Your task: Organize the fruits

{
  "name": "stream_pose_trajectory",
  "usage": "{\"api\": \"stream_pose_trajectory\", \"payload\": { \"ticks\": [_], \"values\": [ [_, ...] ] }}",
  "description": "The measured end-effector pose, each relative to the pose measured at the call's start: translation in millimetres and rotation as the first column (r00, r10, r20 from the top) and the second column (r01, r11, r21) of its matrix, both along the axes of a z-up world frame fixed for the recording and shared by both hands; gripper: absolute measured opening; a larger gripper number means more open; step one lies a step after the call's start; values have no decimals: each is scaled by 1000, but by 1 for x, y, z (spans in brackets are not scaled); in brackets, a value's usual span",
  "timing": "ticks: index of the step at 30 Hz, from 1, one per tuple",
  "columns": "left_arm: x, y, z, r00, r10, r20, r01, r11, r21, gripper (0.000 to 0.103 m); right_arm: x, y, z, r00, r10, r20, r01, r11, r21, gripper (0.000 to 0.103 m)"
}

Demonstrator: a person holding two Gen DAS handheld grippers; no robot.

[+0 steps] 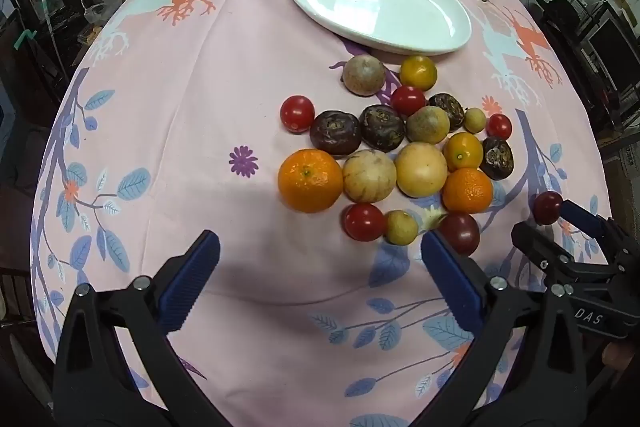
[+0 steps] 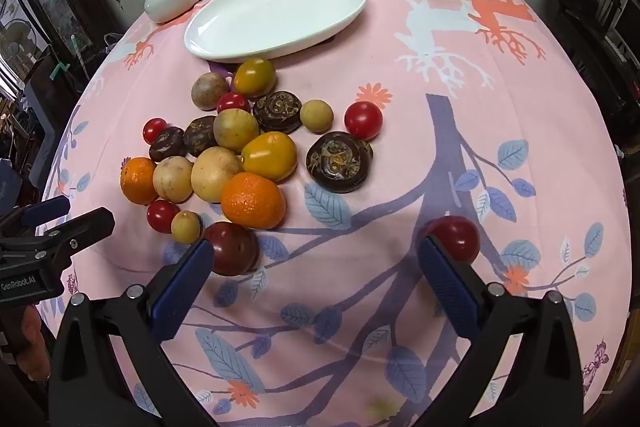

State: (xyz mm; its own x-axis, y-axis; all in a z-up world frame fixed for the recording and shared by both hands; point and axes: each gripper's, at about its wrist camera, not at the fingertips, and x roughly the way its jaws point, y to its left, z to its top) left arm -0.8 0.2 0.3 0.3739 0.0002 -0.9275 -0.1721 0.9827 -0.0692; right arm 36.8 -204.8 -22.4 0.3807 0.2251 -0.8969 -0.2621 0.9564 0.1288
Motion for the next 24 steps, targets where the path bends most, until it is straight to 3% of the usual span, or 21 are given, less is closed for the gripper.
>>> {"api": "stream_pose_trajectory", "payload": {
  "ticks": [24],
  "values": [
    [-1, 4, 4, 1000, 13, -20, -13, 999, 37, 101, 0, 3, -1, 1000, 12, -2, -12, 1000, 6, 102]
  ]
}}
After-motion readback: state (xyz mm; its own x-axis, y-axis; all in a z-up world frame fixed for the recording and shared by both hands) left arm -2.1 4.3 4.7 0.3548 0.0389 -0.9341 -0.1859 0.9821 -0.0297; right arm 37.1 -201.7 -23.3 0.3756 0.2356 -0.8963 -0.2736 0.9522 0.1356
